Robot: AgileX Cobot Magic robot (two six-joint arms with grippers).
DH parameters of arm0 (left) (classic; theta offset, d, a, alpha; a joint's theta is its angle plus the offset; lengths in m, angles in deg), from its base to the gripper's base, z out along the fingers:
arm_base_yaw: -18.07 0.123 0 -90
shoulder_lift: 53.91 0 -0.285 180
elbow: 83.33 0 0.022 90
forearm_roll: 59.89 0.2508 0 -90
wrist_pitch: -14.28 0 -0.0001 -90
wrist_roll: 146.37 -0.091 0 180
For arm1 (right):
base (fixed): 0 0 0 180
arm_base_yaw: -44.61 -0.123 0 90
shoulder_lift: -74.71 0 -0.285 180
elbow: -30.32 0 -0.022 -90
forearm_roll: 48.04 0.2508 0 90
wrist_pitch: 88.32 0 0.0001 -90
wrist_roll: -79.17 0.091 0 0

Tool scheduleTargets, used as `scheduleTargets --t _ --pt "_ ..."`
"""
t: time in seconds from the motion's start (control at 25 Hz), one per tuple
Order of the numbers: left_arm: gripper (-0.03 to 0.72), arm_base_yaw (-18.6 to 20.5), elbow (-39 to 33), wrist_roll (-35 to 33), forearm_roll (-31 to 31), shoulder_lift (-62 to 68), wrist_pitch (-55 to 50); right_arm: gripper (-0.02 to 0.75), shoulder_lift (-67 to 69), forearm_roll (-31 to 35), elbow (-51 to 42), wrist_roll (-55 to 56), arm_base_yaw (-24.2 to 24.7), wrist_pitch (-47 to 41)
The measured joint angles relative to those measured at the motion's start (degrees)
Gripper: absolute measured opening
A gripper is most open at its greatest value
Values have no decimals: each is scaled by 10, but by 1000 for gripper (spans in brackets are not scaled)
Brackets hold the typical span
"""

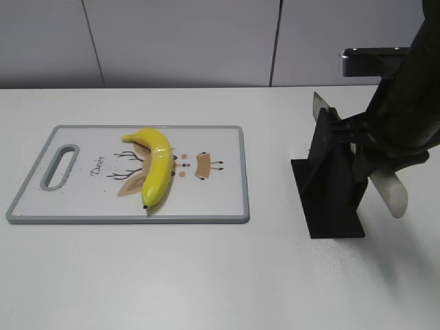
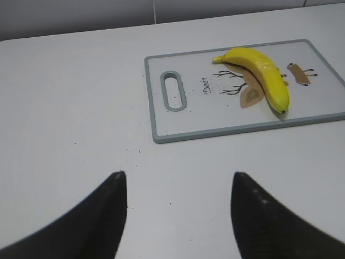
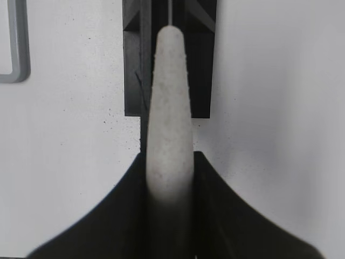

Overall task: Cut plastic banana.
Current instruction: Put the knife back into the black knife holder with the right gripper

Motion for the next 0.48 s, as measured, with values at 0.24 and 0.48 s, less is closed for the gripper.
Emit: scheduleTargets --t 0.24,0.48 --pt "573 0 0 0 0 0 0 357 0 4 0 -3 0 -18" --pt "573 0 0 0 0 0 0 657 -10 4 0 -4 0 -18"
